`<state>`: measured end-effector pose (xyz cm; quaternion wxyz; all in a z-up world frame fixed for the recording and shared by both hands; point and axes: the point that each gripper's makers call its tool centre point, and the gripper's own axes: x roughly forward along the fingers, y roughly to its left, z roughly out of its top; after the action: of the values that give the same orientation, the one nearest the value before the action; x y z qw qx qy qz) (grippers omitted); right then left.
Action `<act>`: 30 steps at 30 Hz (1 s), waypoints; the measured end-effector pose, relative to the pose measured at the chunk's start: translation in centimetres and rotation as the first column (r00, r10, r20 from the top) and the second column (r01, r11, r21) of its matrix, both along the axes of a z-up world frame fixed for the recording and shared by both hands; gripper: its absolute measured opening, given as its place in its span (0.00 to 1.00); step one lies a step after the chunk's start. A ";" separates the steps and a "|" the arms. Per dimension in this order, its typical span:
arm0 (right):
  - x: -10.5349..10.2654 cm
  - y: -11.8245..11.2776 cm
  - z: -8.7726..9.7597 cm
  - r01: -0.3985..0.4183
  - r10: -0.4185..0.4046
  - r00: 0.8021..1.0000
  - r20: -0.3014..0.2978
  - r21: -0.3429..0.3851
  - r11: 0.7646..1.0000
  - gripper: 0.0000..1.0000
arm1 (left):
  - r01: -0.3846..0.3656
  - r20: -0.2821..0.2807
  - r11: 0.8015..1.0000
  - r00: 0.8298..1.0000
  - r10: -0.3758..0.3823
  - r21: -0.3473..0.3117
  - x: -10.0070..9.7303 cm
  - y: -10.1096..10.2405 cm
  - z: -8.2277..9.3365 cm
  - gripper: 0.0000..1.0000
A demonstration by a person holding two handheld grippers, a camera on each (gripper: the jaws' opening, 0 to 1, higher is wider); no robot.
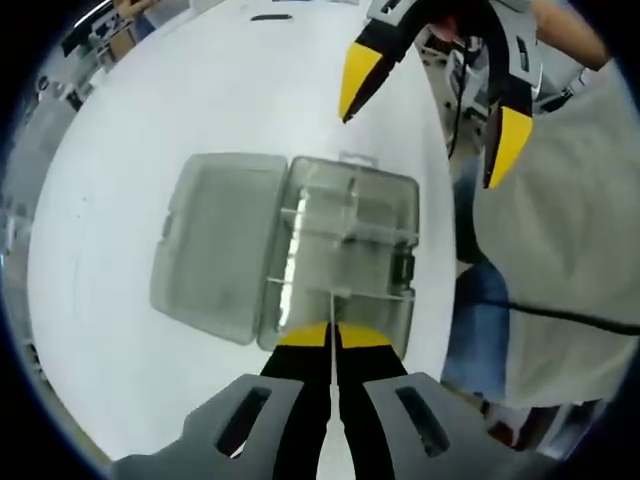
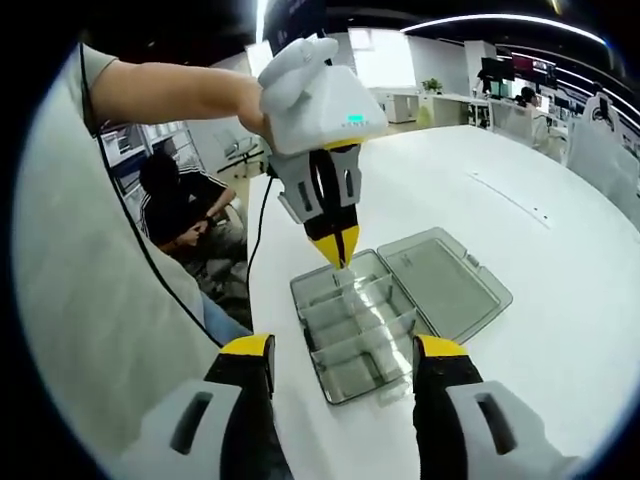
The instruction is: Insert the divider into the dual guide fixture by aligning both edges with the guide slots and pushing it downward to the bottom, including one-sided entry, uneven engagement, binding, and posture correction.
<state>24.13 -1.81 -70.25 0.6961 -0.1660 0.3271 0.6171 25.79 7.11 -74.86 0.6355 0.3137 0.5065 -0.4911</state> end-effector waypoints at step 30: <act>0.2 0.2 0.0 -0.005 0.005 1.000 -0.004 -0.003 1.000 0.52 | 0.029 0.026 0.999 0.999 -0.029 -0.013 -0.1 -0.1 1.5 0.00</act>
<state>24.34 -1.58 -70.28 0.6938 -0.1666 0.3289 0.6187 25.69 6.98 -73.36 0.6370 0.3231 0.4902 -0.4995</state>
